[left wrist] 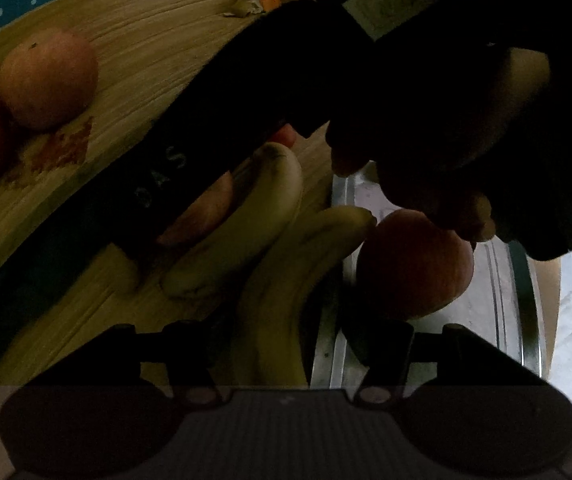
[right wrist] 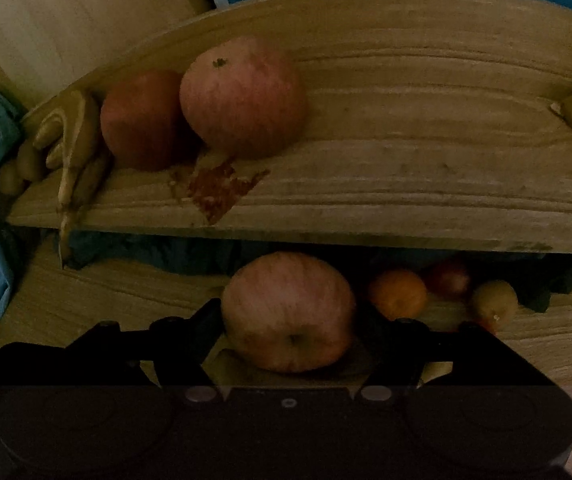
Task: Organize fruits
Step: 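Grasp another red apple on the table with the right tool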
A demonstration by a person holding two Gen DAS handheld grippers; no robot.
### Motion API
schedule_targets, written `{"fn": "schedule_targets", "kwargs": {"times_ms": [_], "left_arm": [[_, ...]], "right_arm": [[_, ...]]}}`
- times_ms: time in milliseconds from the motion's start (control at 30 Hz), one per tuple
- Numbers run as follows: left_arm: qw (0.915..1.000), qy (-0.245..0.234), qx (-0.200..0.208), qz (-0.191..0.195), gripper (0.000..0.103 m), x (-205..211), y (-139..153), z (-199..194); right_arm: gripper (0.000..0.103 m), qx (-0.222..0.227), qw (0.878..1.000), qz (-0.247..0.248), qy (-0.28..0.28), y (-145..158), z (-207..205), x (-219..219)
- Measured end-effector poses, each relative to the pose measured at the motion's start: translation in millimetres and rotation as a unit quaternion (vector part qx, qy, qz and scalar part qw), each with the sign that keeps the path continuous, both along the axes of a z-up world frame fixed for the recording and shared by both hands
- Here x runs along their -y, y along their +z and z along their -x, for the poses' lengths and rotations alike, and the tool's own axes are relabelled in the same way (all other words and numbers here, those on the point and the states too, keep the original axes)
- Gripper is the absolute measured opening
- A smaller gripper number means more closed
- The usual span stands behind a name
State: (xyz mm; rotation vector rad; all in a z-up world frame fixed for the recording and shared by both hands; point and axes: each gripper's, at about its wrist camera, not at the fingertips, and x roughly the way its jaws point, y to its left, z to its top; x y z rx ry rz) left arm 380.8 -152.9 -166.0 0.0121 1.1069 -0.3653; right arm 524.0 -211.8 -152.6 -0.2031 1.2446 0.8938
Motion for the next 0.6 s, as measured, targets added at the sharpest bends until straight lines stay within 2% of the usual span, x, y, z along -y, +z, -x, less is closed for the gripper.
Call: {"fn": "schedule_targets", "kwargs": {"times_ms": [267, 400, 500, 600], "left_arm": [[0.9994, 0.011, -0.013, 0.031, 0.058, -15.3, -0.5, -3.6], [0.9988, 0.025, -0.020, 0.037, 0.041, -26.7, 0.8, -7.8], [0.9982, 0.026, -0.031, 0.045, 0.042, -30.2, -0.4, -14.3], [0.9993, 0.014, -0.027, 0.022, 0.043, -22.7, -1.8, -20.1]], "right_arm": [[0.072, -0.004, 1.000, 0.003, 0.001, -5.1, 1.1, -0.1], [0.072, -0.007, 1.000, 0.003, -0.001, -5.4, 0.0, 1.4], [0.072, -0.007, 1.000, 0.002, -0.002, -3.2, 0.3, 3.9], [0.072, -0.007, 1.000, 0.004, -0.004, -1.9, -0.6, 5.5]]}}
